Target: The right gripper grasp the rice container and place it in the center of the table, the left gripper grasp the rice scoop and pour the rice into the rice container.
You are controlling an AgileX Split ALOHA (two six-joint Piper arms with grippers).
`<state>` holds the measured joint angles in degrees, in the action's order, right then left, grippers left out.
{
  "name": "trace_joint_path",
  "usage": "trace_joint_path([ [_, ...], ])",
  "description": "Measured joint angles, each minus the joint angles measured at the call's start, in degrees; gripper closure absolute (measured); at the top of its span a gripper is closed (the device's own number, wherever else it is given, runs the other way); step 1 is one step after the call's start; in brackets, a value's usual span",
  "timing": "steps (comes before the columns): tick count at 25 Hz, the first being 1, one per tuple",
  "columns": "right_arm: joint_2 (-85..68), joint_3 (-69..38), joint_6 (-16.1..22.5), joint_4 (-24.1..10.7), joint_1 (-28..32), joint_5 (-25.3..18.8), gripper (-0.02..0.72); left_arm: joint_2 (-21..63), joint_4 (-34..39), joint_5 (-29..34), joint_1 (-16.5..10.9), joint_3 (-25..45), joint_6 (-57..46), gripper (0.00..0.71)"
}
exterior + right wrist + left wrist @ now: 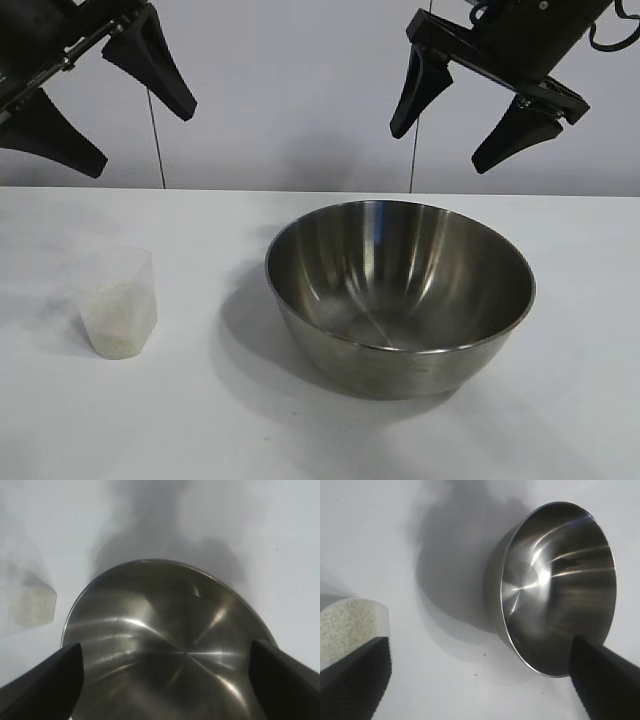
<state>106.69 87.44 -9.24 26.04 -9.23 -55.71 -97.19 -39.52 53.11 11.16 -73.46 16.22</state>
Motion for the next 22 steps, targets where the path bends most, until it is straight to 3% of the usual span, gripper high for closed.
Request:
trace_joint_path([
  [8, 0.0, 0.0, -0.3, -0.4, 0.0, -0.2, 0.080, 0.0, 0.0, 0.0, 0.0, 0.0, 0.0, 0.016],
  [15, 0.0, -0.8, 4.0, -12.9, 0.0, -3.0, 0.080, 0.0, 0.0, 0.0, 0.0, 0.0, 0.0, 0.016],
  [18, 0.0, -5.0, 4.8, -14.5, 0.0, 0.0, 0.080, 0.0, 0.0, 0.0, 0.0, 0.0, 0.0, 0.016],
  [22, 0.0, -12.5, 4.8, -13.2, 0.0, 7.6, 0.080, 0.0, 0.0, 0.0, 0.0, 0.0, 0.0, 0.016],
])
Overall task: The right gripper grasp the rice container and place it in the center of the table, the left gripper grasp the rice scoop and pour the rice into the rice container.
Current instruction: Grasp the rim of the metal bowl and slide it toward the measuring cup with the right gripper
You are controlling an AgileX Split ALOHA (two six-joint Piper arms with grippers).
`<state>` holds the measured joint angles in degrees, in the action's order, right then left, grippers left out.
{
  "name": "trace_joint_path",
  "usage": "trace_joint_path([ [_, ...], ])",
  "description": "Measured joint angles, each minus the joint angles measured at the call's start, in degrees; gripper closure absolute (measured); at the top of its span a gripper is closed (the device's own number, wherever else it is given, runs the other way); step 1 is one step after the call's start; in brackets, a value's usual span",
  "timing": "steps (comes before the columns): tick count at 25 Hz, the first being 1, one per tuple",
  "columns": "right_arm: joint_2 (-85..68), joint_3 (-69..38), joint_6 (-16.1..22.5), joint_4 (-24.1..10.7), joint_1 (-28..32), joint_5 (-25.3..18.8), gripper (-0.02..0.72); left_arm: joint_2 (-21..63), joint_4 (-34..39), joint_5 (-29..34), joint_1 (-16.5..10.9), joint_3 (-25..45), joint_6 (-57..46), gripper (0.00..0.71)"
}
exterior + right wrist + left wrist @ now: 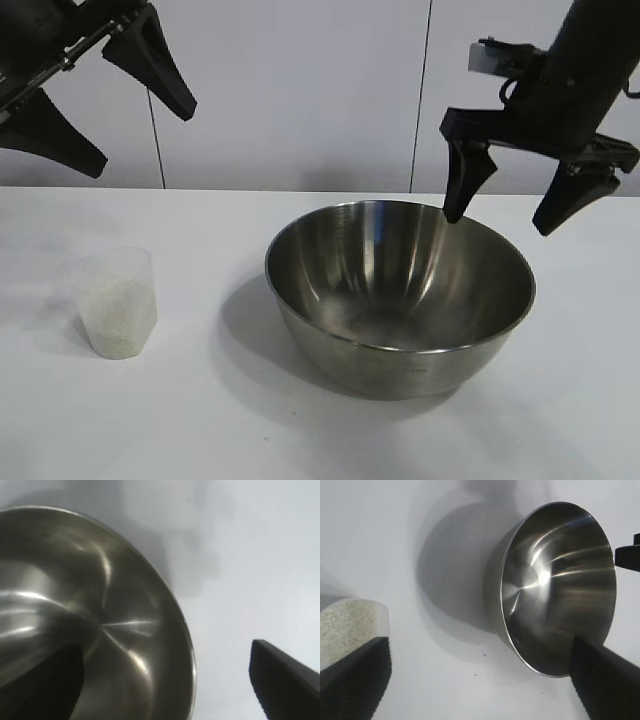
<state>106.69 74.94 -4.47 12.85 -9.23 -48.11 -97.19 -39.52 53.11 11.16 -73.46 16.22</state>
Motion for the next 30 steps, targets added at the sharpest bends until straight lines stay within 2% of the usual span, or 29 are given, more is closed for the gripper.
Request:
trace_joint_path([
  [3, 0.6, -3.6, -0.3, 2.1, 0.0, 4.4, 0.080, 0.0, 0.0, 0.0, 0.0, 0.0, 0.0, 0.016],
  [10, 5.0, -4.6, -1.4, 5.1, 0.0, 7.5, 0.084, 0.0, 0.0, 0.0, 0.0, 0.0, 0.0, 0.016],
  [16, 7.2, -4.6, -1.4, 5.7, 0.0, 7.8, 0.179, 0.0, 0.0, -0.8, 0.0, 0.0, 0.0, 0.016],
  [19, 7.8, -4.6, -1.4, 5.8, 0.0, 7.8, 0.292, 0.0, 0.0, -1.6, 0.0, 0.0, 0.0, 0.016],
  [25, 8.0, -4.6, -1.4, 6.3, 0.0, 7.7, 0.623, 0.0, 0.0, -2.2, 0.0, 0.0, 0.0, 0.016],
  [27, 8.0, -4.6, -1.7, 6.5, 0.0, 7.5, 0.668, 0.0, 0.0, -2.3, 0.0, 0.0, 0.0, 0.016],
  [30, 7.6, -4.6, -2.5, 6.9, 0.0, 7.2, 0.689, 0.0, 0.0, -2.9, 0.0, 0.0, 0.0, 0.016],
])
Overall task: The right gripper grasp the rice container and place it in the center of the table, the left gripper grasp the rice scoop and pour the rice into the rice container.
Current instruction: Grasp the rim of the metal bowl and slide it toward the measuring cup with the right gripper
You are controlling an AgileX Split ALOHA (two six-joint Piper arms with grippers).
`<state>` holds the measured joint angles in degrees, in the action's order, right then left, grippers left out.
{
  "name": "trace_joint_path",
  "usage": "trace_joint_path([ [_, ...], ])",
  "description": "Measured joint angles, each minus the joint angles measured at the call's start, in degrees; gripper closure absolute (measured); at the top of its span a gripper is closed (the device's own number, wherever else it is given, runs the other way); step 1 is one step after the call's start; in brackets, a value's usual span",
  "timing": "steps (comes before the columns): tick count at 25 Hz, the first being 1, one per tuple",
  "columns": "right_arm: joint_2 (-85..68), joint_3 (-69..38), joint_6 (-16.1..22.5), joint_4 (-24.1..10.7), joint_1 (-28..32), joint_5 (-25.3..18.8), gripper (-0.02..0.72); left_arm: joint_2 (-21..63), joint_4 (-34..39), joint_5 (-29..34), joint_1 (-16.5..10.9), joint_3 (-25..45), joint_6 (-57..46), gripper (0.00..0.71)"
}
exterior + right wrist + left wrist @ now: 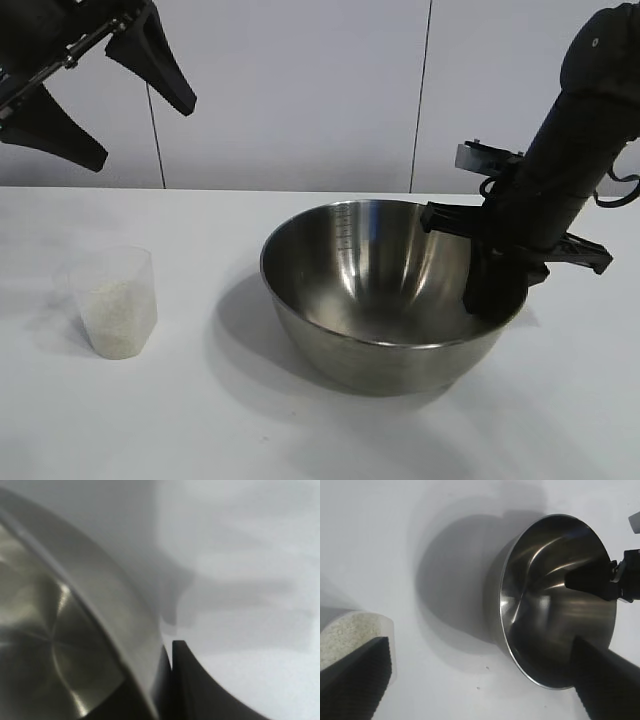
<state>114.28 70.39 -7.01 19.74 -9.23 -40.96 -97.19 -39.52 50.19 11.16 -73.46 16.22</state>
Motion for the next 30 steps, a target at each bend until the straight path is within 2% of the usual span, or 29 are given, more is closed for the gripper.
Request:
trace_joint_path([
  [5, -1.9, 0.2, -0.8, 1.6, 0.0, -1.5, 0.691, 0.0, 0.0, -0.8, 0.0, 0.0, 0.0, 0.016],
  [12, -3.9, 0.6, -5.3, 7.6, -0.4, -3.0, 0.692, 0.0, 0.0, -0.8, 0.0, 0.0, 0.0, 0.016],
  [21, -2.9, 0.6, -5.5, 7.1, -7.3, -0.8, 0.692, 0.0, 0.0, -0.8, 0.0, 0.0, 0.0, 0.016],
  [30, 1.0, 1.3, -4.3, 5.9, -8.3, 0.9, 0.692, 0.0, 0.0, -0.8, 0.0, 0.0, 0.1, 0.016],
])
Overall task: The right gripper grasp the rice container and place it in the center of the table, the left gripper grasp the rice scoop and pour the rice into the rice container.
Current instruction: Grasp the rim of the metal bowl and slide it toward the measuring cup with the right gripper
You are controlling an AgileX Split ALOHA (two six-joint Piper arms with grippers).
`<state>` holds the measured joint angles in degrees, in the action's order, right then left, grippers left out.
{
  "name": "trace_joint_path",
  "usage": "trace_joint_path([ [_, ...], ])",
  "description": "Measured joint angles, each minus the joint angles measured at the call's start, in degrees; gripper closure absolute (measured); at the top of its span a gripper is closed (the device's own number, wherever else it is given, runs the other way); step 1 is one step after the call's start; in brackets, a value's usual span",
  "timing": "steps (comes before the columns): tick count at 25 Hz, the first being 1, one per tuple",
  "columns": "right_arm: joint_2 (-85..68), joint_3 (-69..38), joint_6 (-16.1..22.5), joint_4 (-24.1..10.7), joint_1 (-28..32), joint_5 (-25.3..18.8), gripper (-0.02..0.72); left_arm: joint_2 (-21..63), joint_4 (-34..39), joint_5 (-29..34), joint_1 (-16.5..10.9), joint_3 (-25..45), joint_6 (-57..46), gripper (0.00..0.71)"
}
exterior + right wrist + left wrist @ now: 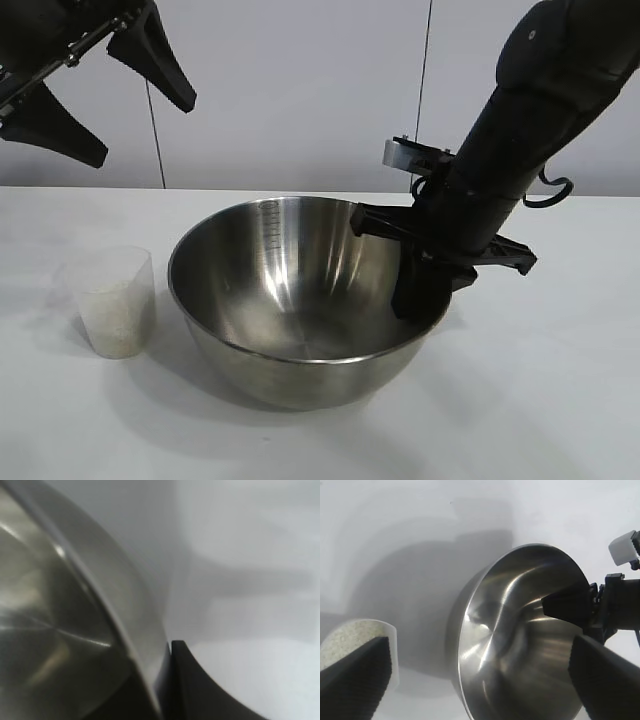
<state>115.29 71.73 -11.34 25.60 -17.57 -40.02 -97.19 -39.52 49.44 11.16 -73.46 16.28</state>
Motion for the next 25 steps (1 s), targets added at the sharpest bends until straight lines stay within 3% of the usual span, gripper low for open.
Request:
trace_joint_path([
  [9, 0.2, 0.3, 1.2, -2.2, 0.0, 0.4, 0.692, 0.0, 0.0, 0.0, 0.0, 0.0, 0.6, 0.016],
  [18, 0.2, 0.4, 1.5, -2.2, 0.0, -0.6, 0.671, 0.0, 0.0, 0.0, 0.0, 0.0, 0.6, 0.016],
  [20, 0.2, 0.4, 1.7, -2.0, 0.0, -0.7, 0.604, 0.0, 0.0, 0.0, 0.0, 0.0, 0.6, 0.016],
  [25, 0.2, 0.4, 1.9, -1.8, 0.0, -1.0, 0.288, 0.0, 0.0, 0.1, 0.0, 0.0, 2.0, 0.016],
])
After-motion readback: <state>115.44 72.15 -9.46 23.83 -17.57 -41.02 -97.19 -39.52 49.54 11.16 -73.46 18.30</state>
